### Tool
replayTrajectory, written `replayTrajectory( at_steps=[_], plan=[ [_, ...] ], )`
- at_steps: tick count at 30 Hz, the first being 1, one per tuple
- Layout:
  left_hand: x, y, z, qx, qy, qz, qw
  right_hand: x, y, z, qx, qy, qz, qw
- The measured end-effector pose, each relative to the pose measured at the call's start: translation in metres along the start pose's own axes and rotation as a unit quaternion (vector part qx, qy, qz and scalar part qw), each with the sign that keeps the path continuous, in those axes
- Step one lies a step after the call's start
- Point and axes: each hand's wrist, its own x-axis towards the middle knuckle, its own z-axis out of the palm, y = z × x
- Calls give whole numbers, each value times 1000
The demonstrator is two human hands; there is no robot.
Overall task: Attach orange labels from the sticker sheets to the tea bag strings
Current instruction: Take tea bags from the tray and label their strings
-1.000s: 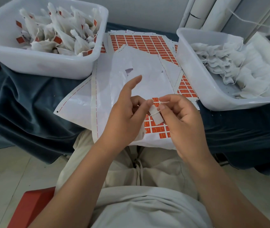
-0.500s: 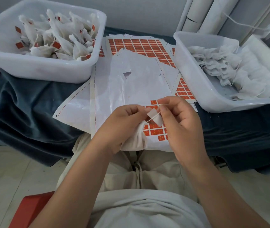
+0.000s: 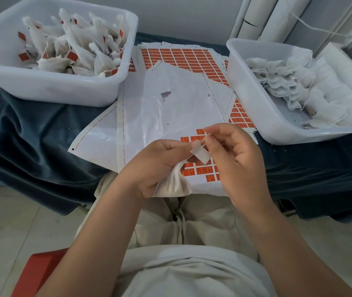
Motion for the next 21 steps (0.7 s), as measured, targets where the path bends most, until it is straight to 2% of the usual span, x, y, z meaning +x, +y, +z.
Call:
replayTrajectory(
  at_steps=[8, 16, 21],
  plan=[
    [1, -1, 2, -21, -7, 3, 1000, 0, 4, 1, -9, -6, 1, 1000],
    [2, -1, -2, -2, -5, 14, 1000, 1, 1, 1, 69, -26, 58, 996],
    [3, -3, -4, 30, 8, 43, 999, 2, 2, 1, 81, -27, 67, 994]
  ],
)
